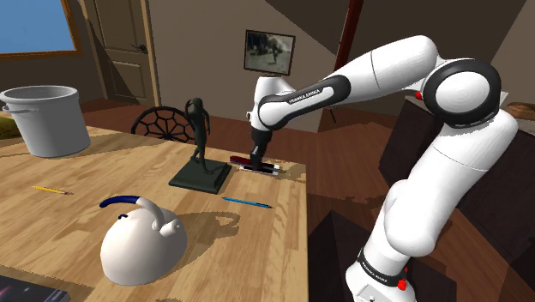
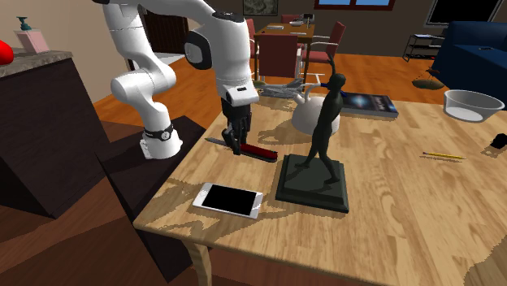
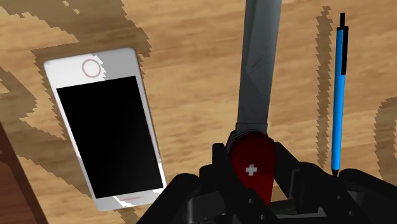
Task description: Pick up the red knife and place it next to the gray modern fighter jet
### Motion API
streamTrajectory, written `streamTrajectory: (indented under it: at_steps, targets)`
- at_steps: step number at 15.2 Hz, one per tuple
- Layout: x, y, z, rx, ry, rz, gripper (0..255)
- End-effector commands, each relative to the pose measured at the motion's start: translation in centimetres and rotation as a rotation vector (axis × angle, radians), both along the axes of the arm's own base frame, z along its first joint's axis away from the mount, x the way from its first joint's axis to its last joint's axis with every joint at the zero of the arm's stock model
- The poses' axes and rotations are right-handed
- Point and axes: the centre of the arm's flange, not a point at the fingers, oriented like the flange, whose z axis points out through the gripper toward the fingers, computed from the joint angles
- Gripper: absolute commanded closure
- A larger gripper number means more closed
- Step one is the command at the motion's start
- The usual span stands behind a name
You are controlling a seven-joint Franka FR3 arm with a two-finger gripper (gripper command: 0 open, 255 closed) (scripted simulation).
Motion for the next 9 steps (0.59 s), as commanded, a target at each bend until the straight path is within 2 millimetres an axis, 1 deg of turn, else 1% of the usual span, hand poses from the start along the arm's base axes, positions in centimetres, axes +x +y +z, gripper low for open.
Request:
streamTrajectory:
  at_steps: [1,9]
  targets:
    - [-0.1,0.0,1.1,0.000,0.001,0.000,255]
    - [-0.1,0.0,5.3,0.000,0.001,0.000,255]
